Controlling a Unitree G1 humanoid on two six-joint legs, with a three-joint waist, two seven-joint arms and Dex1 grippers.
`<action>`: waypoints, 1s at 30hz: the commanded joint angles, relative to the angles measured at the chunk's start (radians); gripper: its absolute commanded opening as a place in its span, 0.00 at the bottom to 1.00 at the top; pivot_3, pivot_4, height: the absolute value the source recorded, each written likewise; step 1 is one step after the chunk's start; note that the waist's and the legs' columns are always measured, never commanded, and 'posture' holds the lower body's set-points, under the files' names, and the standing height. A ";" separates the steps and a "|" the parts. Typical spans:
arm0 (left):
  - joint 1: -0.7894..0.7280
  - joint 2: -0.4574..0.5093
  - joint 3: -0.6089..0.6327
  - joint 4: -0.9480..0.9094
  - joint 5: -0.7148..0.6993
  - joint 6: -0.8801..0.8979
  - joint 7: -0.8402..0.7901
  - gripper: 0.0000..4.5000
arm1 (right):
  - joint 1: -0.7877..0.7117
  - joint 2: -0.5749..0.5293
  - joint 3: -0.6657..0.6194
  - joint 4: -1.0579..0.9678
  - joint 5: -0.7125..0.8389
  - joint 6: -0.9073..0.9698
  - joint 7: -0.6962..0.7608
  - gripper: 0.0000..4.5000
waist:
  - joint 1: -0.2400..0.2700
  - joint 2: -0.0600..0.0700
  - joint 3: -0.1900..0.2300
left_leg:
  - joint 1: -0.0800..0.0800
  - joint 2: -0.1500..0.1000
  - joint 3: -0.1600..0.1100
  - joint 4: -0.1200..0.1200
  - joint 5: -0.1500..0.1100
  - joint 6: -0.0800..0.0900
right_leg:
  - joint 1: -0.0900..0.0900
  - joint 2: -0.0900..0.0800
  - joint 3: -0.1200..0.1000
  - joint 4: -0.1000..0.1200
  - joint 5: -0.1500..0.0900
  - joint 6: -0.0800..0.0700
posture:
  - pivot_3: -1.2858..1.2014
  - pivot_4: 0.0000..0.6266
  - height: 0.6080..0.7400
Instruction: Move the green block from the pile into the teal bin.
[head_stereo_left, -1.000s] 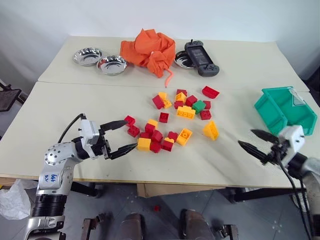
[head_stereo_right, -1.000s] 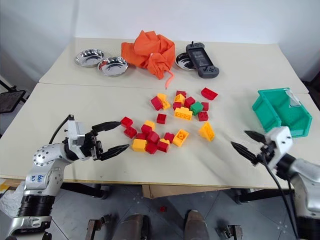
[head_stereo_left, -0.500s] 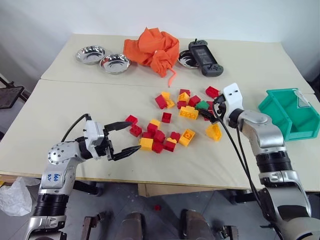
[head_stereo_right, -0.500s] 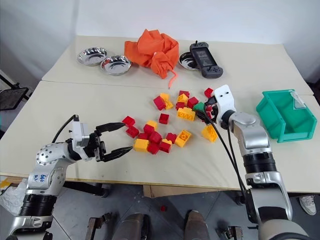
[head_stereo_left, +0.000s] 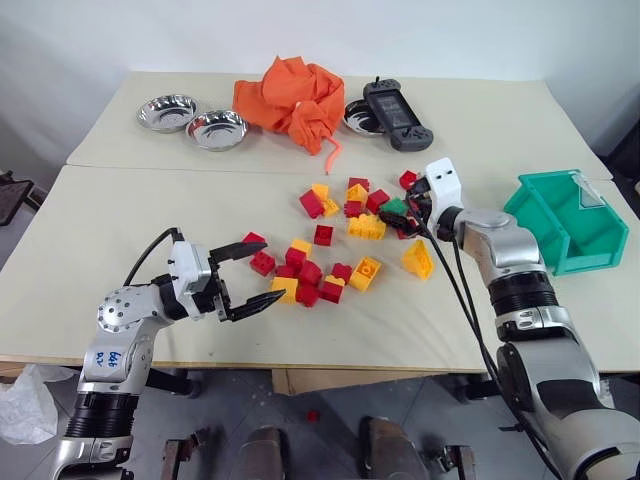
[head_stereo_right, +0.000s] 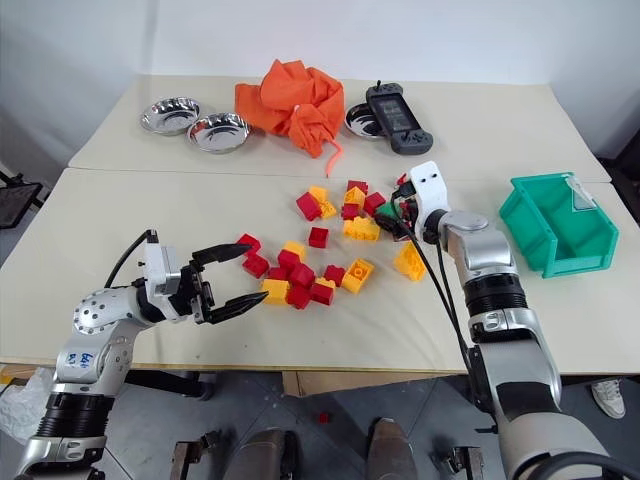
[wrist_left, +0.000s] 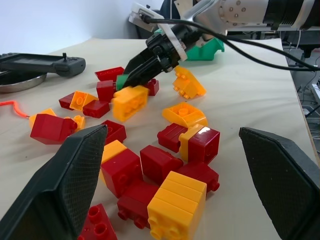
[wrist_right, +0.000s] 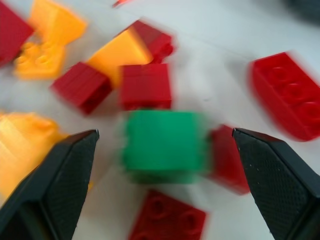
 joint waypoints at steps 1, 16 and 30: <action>-0.010 -0.007 0.011 -0.017 -0.007 -0.012 0.006 1.00 | 0.025 0.004 0.048 -0.067 -0.024 0.040 0.028 0.99 | -0.002 0.000 0.000 | 0.000 0.000 0.000 0.000 0.000 0.000 | 0.000 0.000 0.000 0.000 0.000 0.000 | 0.52 0.24 1.00; -0.080 -0.044 -0.030 0.021 -0.009 -0.013 -0.038 1.00 | 0.104 -0.022 -0.080 -0.191 0.010 -0.184 0.004 0.46 | 0.005 0.000 0.000 | -0.001 0.000 0.000 0.000 0.000 0.000 | 0.000 0.000 0.000 -0.001 0.000 0.000 | 0.52 0.24 1.00; -0.274 -0.219 -0.172 0.133 0.026 -0.017 -0.077 1.00 | 0.479 -0.341 -0.608 -0.517 0.137 -0.173 -0.115 0.46 | 0.043 0.000 0.000 | -0.001 -0.001 0.001 0.001 0.000 0.001 | 0.001 0.000 0.000 -0.003 0.001 0.001 | 0.52 0.24 1.00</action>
